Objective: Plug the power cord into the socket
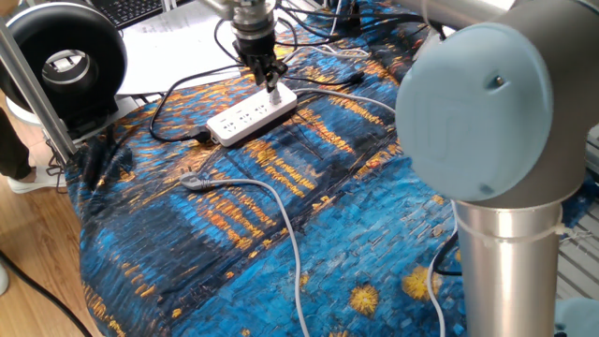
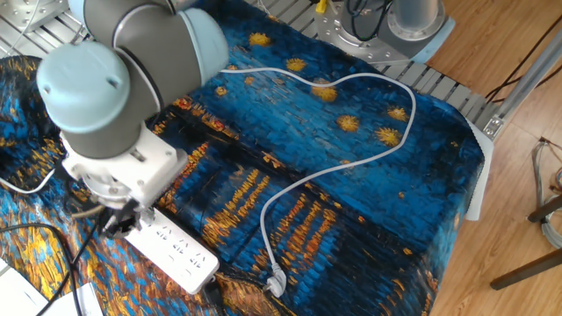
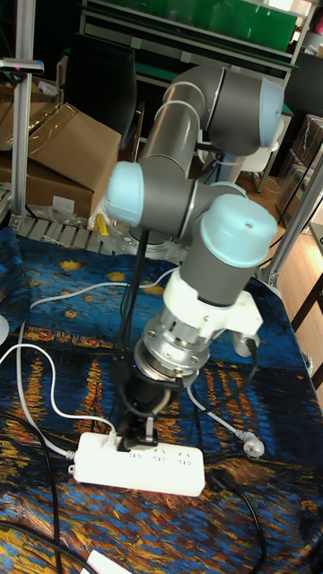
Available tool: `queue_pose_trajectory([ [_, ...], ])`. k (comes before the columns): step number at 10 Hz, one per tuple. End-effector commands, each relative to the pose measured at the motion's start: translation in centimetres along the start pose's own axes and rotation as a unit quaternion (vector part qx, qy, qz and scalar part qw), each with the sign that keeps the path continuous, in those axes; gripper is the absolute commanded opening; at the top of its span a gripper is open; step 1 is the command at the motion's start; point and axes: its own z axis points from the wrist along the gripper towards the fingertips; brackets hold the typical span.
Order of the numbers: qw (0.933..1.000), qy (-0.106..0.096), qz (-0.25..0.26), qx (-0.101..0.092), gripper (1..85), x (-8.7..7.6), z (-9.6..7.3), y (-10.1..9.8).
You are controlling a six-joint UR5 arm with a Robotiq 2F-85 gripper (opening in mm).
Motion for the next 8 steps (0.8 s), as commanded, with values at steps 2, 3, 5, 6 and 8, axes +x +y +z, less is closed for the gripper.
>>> queue_pose_trajectory([
  [2,0.9989,-0.038,0.029,0.006,29.7,-0.3,1.0,0.2],
  [3,0.9989,-0.037,0.029,0.008,29.7,-0.2,1.3,-0.1],
  [5,0.9984,-0.043,0.035,0.003,31.0,-0.1,1.4,0.3],
  [6,0.9986,-0.041,0.034,0.002,31.0,0.1,1.4,0.4],
  [8,0.9989,-0.036,0.031,-0.001,30.7,0.6,1.6,0.5],
])
